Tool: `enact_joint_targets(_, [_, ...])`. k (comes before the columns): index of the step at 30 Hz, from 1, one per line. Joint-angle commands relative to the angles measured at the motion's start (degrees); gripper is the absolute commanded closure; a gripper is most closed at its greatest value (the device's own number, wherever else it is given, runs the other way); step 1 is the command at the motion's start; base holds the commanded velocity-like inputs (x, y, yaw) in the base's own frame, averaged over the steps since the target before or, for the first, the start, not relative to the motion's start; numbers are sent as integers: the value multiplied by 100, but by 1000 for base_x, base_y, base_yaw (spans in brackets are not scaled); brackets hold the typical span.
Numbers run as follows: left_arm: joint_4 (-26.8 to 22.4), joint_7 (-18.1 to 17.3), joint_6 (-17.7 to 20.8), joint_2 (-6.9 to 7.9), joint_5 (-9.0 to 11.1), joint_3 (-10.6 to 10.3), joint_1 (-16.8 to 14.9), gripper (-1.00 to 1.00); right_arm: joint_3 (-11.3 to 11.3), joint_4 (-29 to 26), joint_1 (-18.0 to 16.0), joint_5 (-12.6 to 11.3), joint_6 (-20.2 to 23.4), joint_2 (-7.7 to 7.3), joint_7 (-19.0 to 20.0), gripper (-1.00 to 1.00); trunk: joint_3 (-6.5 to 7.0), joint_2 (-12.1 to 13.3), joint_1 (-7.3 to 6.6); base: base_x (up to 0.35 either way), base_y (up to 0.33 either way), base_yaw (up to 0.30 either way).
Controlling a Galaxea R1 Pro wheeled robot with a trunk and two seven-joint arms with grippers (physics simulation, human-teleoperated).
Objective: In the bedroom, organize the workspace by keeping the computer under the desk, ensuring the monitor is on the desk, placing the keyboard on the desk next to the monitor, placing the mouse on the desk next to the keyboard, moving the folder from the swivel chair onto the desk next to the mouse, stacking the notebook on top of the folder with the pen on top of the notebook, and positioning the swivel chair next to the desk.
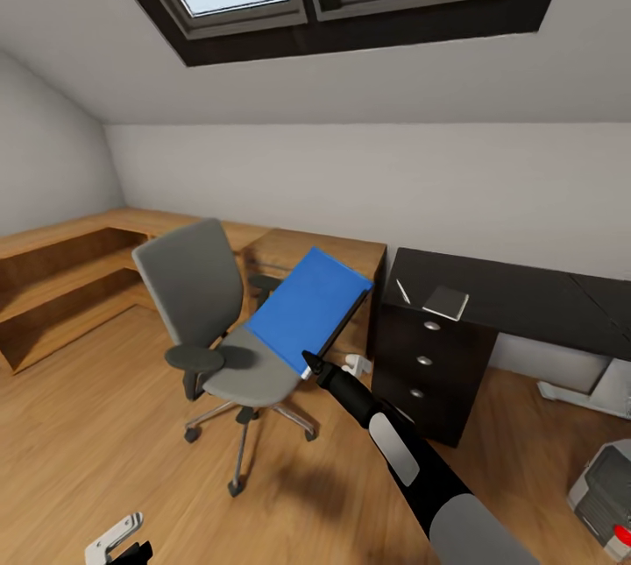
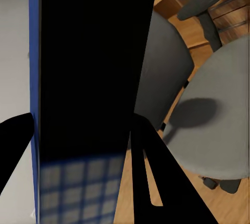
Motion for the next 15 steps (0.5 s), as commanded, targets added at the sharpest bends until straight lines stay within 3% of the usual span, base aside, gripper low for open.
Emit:
enact_joint_targets(1, [-11,35,21,1,62,-2,-1,-100,-1,13,-3,-55,31,1,12,100,14,38,-23,0,0,-180])
enact_joint_targets(5, [-11,37,19,1,60,-1,-1,-100,-1,31,23,-45,22,-17,7,100,94,199,-111,0,0,-217])
enact_joint_targets(10, [-5,38,24,1,59,-10,-1,-100,-1,33,128,-39,19,-142,11,100,195,399,-221,-7,-3,-243])
enact_joint_targets(15, [1,38,24,-3,59,-16,-1,-100,6,154,162,-28,11,-259,5,100,290,600,-330,-160,-129,-152])
